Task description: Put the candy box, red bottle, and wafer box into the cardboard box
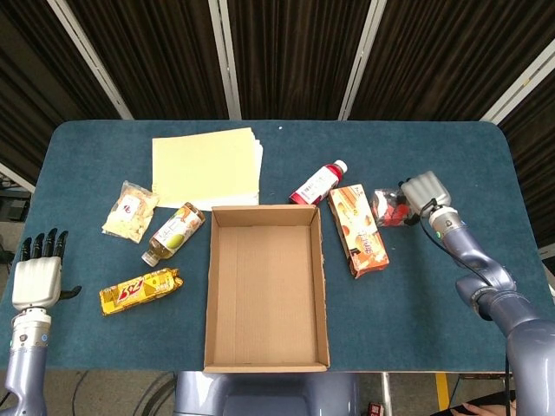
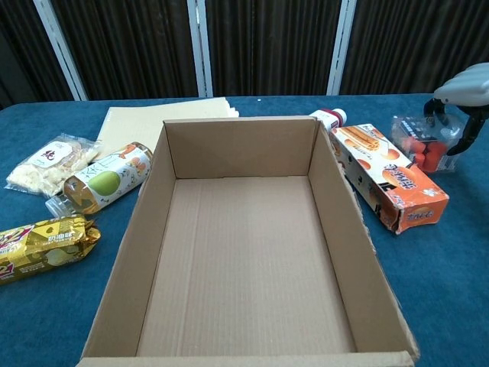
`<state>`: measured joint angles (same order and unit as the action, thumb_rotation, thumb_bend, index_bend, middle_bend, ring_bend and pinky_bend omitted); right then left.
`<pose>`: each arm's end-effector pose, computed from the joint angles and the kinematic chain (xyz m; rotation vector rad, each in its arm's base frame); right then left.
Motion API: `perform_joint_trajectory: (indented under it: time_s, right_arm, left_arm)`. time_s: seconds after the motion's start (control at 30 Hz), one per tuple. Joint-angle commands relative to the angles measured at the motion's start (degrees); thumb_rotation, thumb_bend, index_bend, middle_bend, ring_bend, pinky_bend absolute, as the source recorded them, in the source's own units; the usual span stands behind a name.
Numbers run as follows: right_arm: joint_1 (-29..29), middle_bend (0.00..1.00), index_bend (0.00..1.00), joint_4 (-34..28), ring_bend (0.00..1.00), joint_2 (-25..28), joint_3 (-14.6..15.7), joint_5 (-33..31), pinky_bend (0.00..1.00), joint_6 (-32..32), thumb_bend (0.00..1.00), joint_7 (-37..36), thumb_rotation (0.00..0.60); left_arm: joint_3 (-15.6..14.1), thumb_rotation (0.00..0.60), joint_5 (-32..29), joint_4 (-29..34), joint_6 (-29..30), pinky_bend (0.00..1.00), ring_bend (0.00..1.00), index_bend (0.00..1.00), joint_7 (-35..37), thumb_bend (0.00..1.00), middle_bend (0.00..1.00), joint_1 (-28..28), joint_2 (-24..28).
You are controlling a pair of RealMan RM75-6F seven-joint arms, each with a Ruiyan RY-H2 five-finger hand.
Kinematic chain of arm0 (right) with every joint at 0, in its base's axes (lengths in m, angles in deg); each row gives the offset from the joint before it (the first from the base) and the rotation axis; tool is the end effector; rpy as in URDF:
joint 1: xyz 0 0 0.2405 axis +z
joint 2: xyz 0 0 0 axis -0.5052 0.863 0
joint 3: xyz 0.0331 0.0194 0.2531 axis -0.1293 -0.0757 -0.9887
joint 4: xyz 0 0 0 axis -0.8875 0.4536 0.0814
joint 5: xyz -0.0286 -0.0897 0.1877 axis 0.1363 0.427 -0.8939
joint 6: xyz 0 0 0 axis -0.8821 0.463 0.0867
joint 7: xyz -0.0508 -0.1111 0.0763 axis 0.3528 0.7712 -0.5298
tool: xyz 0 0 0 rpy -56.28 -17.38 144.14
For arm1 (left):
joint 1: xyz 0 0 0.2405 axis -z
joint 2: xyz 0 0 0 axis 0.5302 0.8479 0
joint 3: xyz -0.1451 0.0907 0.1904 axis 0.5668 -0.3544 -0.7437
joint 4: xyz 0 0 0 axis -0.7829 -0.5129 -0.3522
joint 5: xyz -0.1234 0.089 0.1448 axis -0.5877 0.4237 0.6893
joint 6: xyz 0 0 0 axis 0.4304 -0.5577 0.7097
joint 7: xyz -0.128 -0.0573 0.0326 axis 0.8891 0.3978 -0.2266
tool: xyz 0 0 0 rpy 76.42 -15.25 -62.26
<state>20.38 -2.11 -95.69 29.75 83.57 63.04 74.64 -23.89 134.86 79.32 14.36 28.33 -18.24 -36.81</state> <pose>-0.2761 -0.4714 0.0844 1.9137 -0.5037 0.2617 -0.3330 0.2410 0.0878 -1.3713 -0.8495 -0.4501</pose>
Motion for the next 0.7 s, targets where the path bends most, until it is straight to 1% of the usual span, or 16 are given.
perform_joint_trajectory:
  time_s: [0.03, 0.13, 0.2, 0.3, 0.33, 0.43, 0.53, 0.57, 0.7]
  right_arm:
    - [-0.71, 0.55, 0.78, -6.89, 0.65, 4.88, -0.38, -0.04, 0.77, 3.28, 0.31, 3.13, 0.600]
    - [-1.65, 0.55, 0.77, -14.33, 0.65, 9.35, -1.61, -1.74, 0.77, 5.47, 0.31, 7.54, 0.600]
    - [-2.62, 0.55, 0.77, -20.58, 0.65, 12.89, -2.85, -3.76, 0.77, 7.38, 0.31, 11.47, 0.600]
    - [-4.08, 0.55, 0.77, -30.71, 0.65, 18.37, -4.75, -7.34, 0.77, 10.33, 0.31, 17.53, 0.600]
    - [-4.37, 0.54, 0.77, -33.08, 0.65, 19.55, -5.09, -8.08, 0.77, 10.97, 0.31, 18.90, 0.600]
    - [-5.39, 0.54, 0.77, -43.45, 0.64, 23.97, -6.38, -11.15, 0.77, 14.24, 0.31, 25.45, 0.600]
    - [-5.42, 0.54, 0.76, -51.47, 0.64, 26.39, -7.53, -12.49, 0.77, 16.79, 0.31, 29.76, 0.600]
    - [-5.20, 0.54, 0.76, -55.27, 0.64, 27.36, -8.08, -13.79, 0.77, 17.48, 0.31, 32.14, 0.600]
    - [-3.09, 0.54, 0.76, -65.57, 0.64, 29.11, -10.21, -18.91, 0.77, 20.00, 0.31, 41.42, 0.600]
  left_arm:
    - [-0.46, 0.534, 3.60, 2.35, 2.75, 0.00, 0.00, 0.00, 3.23, 0.00, 0.00, -0.99, 2.05]
    - [-1.04, 0.533, 8.33, 3.86, 7.13, 0.00, 0.00, 0.00, 5.89, 0.00, 0.00, -2.27, 3.33]
    - [-1.72, 0.535, 11.15, 5.12, 10.02, 0.00, 0.00, 0.00, 7.79, 0.00, 0.00, -3.51, 4.27]
    - [-2.46, 0.537, 13.13, 6.80, 11.88, 0.00, 0.00, 0.00, 9.74, 0.00, 0.00, -4.73, 5.73]
    - [-2.59, 0.536, 13.36, 7.13, 11.98, 0.00, 0.00, 0.00, 10.08, 0.00, 0.00, -4.88, 6.04]
    - [-3.21, 0.535, 14.47, 8.13, 12.09, 0.00, 0.00, 0.00, 11.06, 0.00, 0.00, -5.28, 7.11]
    - [-3.61, 0.535, 15.14, 8.64, 11.54, 0.00, 0.00, 0.00, 11.76, 0.00, 0.00, -5.20, 7.55]
    - [-3.73, 0.535, 15.22, 8.75, 11.01, 0.00, 0.00, 0.00, 12.04, 0.00, 0.00, -5.05, 7.71]
    - [-4.14, 0.534, 14.95, 9.02, 8.94, 0.00, 0.00, 0.00, 12.93, 0.00, 0.00, -4.60, 8.29]
